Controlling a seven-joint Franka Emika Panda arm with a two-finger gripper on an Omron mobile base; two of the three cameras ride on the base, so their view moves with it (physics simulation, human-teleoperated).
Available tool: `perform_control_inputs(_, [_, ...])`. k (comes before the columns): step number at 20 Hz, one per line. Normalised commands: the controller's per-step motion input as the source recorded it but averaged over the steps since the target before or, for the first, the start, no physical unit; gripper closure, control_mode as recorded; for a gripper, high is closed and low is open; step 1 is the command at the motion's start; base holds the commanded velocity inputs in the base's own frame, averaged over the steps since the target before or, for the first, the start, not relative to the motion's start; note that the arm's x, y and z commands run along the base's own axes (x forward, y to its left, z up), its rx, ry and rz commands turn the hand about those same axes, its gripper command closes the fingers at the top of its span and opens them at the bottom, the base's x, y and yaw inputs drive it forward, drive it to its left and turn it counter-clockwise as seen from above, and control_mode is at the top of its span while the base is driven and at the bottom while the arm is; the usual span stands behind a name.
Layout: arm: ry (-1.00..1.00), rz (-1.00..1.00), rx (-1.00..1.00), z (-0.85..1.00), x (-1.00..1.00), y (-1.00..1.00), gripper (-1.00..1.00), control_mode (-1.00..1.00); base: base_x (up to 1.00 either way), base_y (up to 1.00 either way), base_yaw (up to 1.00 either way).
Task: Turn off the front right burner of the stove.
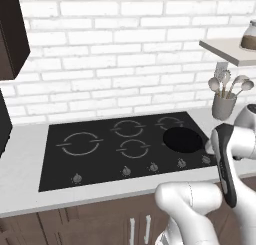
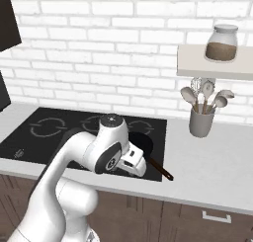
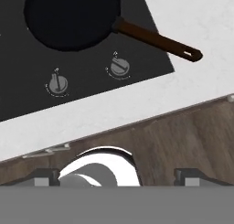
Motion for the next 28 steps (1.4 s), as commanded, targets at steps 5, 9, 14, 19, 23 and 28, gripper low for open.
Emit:
perform_control_inputs(5, [0.0,0.0,-0.02,-0.49,0.31,-0.12,-1.0,-1.0,0.0,0.0,0.0])
perform_control_inputs(9, [0.0,0.0,-0.04,-0.48,0.41,0.0,-1.0,-1.0,0.0,0.0,0.0])
perform_control_inputs(14, [0.0,0.0,0.0,-0.37,0.48,0.0,-1.0,-1.0,0.0,0.0,0.0])
perform_control_inputs(19, [0.0,0.0,0.0,-0.23,0.31,-0.03,-1.0,-1.0,0.0,0.0,0.0])
perform_control_inputs(23, [0.0,0.0,0.0,-0.05,0.11,-0.24,-1.0,-1.0,0.0,0.0,0.0])
perform_control_inputs(28, [0.0,0.01,0.0,-0.01,0.1,-0.31,-1.0,-1.0,0.0,0.0,0.0])
